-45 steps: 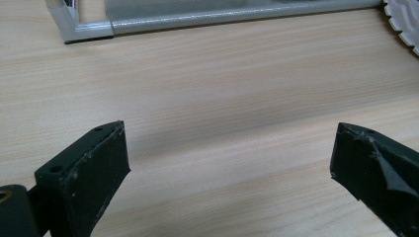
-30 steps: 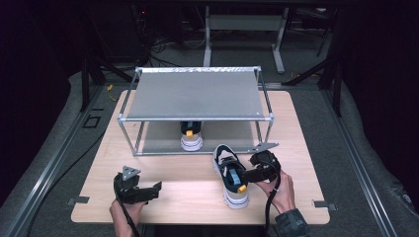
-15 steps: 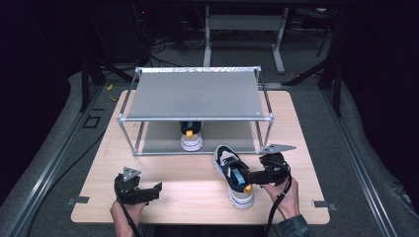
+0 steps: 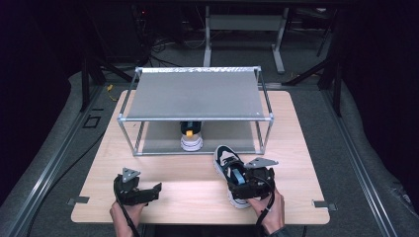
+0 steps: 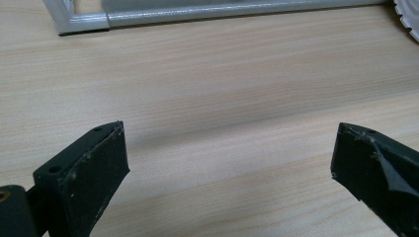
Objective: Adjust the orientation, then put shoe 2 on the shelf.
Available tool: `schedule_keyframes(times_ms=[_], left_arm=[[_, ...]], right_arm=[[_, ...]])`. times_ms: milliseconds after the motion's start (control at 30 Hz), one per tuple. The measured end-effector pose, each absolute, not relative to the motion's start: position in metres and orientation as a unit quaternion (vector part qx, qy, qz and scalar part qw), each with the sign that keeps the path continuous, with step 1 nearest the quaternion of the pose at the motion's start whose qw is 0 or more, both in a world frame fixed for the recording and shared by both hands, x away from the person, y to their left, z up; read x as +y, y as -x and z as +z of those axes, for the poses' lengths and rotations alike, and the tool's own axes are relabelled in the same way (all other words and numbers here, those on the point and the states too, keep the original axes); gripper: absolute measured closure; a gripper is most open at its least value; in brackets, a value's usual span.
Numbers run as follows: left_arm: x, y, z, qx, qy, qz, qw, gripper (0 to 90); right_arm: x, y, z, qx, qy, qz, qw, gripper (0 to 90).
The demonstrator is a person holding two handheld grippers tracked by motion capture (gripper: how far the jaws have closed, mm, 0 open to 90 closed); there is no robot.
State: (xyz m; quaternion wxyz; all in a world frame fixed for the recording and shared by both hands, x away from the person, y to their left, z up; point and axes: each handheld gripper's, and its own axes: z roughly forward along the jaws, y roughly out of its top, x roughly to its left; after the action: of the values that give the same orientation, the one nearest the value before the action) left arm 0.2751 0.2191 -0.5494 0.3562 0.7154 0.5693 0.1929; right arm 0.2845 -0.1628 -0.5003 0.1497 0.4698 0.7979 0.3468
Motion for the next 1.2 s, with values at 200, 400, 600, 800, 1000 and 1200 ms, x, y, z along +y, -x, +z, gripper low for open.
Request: schedule_keyframes(times_ms=[200,400,600,800,1000,1200], left_arm=[[0.219,-0.276,-0.551,0.569,-0.717,0.192,0.354,1.1],[0.218,-0.276,-0.551,0.569,-0.720,0.190,0.351,1.1],[0.217,-0.276,-0.551,0.568,-0.719,0.190,0.351,1.1],[0.216,-0.276,-0.551,0.567,-0.720,0.191,0.351,1.1],[0.217,-0.276,-0.549,0.567,-0.719,0.195,0.351,1.1],[0.220,-0.275,-0.548,0.570,-0.717,0.198,0.350,1.1]], right_arm=[[-0.159,-0.285,-0.525,0.791,-0.480,0.345,0.156,0.3],[-0.158,-0.286,-0.537,0.784,-0.478,0.360,0.166,9.6],[-0.158,-0.284,-0.538,0.783,-0.474,0.365,0.172,14.6],[-0.159,-0.282,-0.538,0.776,-0.476,0.374,0.178,19.9],[-0.162,-0.278,-0.539,0.769,-0.469,0.387,0.197,25.7],[-0.163,-0.273,-0.537,0.768,-0.454,0.401,0.208,27.5]])
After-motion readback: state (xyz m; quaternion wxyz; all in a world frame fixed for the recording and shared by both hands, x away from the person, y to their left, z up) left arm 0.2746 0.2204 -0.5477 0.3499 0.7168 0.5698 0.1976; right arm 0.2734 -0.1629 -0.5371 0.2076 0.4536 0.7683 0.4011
